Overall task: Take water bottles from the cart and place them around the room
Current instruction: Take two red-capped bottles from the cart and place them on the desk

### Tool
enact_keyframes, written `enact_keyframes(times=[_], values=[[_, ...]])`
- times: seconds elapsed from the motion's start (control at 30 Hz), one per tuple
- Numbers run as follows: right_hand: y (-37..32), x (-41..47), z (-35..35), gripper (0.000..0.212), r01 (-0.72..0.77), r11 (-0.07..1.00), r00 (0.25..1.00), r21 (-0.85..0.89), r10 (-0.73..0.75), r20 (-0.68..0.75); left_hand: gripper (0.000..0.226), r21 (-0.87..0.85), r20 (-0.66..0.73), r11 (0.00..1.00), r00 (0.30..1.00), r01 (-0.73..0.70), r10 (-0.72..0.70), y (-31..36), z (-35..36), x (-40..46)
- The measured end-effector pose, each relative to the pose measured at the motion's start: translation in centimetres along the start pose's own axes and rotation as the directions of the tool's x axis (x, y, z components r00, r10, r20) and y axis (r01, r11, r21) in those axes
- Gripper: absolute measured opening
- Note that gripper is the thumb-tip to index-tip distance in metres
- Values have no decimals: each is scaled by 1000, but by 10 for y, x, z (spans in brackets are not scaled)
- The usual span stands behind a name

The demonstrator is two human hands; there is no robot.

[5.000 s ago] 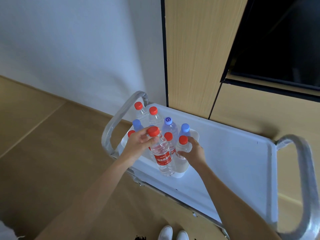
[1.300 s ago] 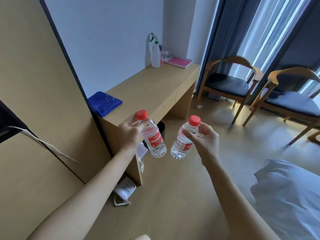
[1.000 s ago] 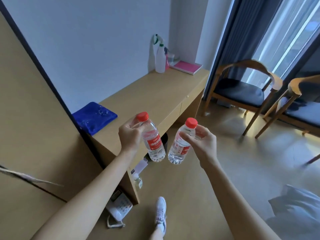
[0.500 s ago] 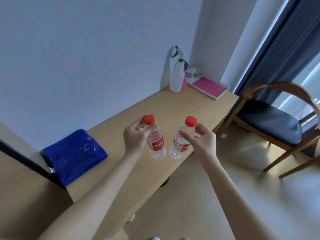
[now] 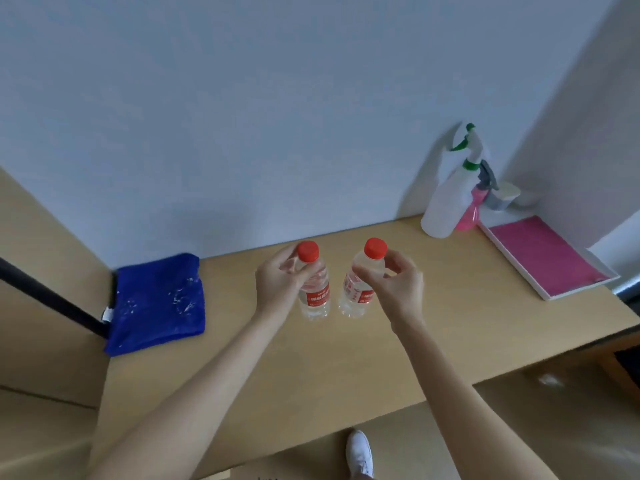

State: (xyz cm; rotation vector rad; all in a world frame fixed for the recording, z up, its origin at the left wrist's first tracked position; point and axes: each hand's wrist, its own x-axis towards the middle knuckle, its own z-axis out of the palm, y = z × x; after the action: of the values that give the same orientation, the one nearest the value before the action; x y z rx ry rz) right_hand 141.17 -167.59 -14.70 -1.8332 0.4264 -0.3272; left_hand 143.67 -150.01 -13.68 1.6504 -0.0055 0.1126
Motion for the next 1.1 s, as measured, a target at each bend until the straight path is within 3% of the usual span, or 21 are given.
enact_keyframes(times=[0.23, 0.47, 0.63, 0.77, 0.97, 1.1], values=[[4, 59, 1, 46, 24, 1000, 985, 0, -24, 169, 36, 9, -96, 999, 995, 34, -33, -2, 30, 20], [8, 85, 17, 38, 38, 999, 968, -6, -36, 248, 41, 11, -116, 996, 990, 85, -83, -18, 38, 40], [14, 92, 23, 39, 72, 996, 968, -47, -58, 244, 43, 43, -79, 996, 994, 84, -80, -29, 38, 50], [16, 95, 25, 39, 127, 989, 959, -76, -103, 265, 43, 87, 58, 994, 996, 67, -72, -26, 35, 59], [17, 95, 29, 52, 229, 952, 899, -203, -127, 419, 38, 104, 154, 990, 982, 91, -107, -31, 23, 63], [25, 96, 26, 58, 181, 967, 877, -180, -75, 475, 38, 134, 199, 979, 963, 156, -181, -40, 16, 58]])
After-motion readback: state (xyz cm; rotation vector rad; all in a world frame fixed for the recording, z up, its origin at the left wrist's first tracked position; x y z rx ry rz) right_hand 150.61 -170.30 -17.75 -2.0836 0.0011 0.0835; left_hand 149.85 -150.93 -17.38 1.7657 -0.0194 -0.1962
